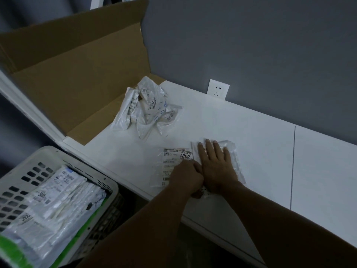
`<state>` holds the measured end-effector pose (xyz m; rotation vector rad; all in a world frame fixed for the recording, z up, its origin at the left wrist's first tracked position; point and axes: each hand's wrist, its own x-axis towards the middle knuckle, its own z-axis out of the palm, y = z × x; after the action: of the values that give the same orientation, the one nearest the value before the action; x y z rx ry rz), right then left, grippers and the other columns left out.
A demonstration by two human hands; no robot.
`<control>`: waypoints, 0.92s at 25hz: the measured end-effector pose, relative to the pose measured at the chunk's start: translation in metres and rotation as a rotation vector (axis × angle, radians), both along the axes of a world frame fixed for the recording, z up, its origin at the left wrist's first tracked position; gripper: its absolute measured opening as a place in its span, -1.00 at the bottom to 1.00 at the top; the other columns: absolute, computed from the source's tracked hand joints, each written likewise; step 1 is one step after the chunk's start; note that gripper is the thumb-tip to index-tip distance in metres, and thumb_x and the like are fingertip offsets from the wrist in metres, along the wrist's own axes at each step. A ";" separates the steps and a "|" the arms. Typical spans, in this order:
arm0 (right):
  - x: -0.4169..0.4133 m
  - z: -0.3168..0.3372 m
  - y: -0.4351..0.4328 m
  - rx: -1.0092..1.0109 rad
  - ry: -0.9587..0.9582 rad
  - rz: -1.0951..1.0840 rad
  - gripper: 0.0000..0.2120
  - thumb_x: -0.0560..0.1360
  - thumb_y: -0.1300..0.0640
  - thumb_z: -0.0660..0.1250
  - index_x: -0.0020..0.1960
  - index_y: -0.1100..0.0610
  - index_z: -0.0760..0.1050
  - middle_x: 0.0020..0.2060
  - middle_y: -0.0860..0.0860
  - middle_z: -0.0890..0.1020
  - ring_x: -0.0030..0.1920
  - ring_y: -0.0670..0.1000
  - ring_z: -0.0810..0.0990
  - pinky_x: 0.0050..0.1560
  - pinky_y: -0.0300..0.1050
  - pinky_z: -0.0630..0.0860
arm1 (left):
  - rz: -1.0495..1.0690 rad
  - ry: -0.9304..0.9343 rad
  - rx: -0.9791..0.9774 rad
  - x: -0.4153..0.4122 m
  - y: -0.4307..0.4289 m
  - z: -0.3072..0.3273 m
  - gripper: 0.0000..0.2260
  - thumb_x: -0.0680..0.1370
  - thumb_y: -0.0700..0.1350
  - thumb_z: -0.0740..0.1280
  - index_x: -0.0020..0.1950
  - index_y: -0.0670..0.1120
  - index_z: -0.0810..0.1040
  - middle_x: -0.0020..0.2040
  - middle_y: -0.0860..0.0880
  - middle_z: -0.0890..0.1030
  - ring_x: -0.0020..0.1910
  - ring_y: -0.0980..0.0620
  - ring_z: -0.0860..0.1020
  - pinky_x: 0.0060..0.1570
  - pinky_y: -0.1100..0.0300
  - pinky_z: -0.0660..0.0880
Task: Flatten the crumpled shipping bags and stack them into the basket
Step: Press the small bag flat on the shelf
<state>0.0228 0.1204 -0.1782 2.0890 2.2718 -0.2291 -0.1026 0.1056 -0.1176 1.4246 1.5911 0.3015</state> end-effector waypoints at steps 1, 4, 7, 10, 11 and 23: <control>0.000 -0.002 0.000 0.002 0.002 -0.002 0.09 0.30 -0.41 -0.74 0.64 0.07 -0.13 0.63 0.15 -0.09 0.62 0.20 -0.16 0.56 0.29 -0.14 | -0.018 0.031 0.026 0.000 -0.001 0.002 -0.69 0.50 -0.28 0.38 -0.37 -0.01 0.41 -0.18 -0.07 0.67 -0.14 -0.09 0.68 -0.27 0.23 0.57; 0.000 -0.003 0.001 -0.019 -0.002 -0.012 0.10 0.25 -0.41 -0.76 0.64 0.06 -0.20 0.62 0.13 -0.15 0.61 0.19 -0.21 0.56 0.28 -0.17 | -0.051 0.055 0.053 -0.002 -0.001 0.003 -0.67 0.52 -0.28 0.36 -0.37 0.00 0.39 -0.15 -0.04 0.66 -0.15 -0.06 0.68 -0.38 0.34 0.46; -0.001 0.001 0.004 -0.042 -0.028 -0.011 0.18 0.15 -0.43 -0.81 0.63 0.06 -0.24 0.62 0.14 -0.20 0.60 0.19 -0.25 0.55 0.29 -0.18 | -0.105 0.067 0.057 -0.005 0.000 0.002 -0.74 0.50 -0.28 0.35 -0.36 -0.04 0.49 -0.15 -0.12 0.69 -0.19 -0.08 0.68 -0.29 0.25 0.57; -0.004 0.013 0.007 -0.084 0.008 -0.010 0.20 0.12 -0.49 -0.77 0.63 0.05 -0.28 0.60 0.13 -0.27 0.59 0.18 -0.32 0.54 0.29 -0.25 | -0.044 -0.018 0.068 -0.013 0.001 0.004 -0.81 0.54 -0.20 0.26 -0.19 -0.14 0.65 -0.21 -0.20 0.69 -0.27 -0.13 0.69 -0.17 0.02 0.66; -0.004 0.017 0.007 -0.091 0.018 -0.022 0.14 0.17 -0.50 -0.70 0.63 0.03 -0.28 0.60 0.12 -0.27 0.59 0.18 -0.33 0.54 0.29 -0.27 | 0.010 -0.048 0.058 -0.017 0.004 0.005 -0.81 0.52 -0.14 0.26 -0.18 -0.16 0.64 -0.23 -0.20 0.69 -0.30 -0.14 0.69 -0.19 -0.02 0.67; -0.112 0.100 0.121 0.137 0.250 0.106 -0.42 0.64 -0.04 0.20 0.59 0.13 0.16 0.58 0.18 0.18 0.58 0.23 0.08 0.56 0.11 0.09 | 0.618 0.022 0.464 -0.143 0.116 0.034 -0.72 0.46 -0.15 0.36 0.17 -0.11 0.53 0.17 -0.17 0.55 0.15 -0.22 0.55 0.18 -0.10 0.52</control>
<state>-0.0890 0.2416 -0.0780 2.1004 2.6016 -0.3592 -0.2456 0.2213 -0.0836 1.2220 2.0422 1.0754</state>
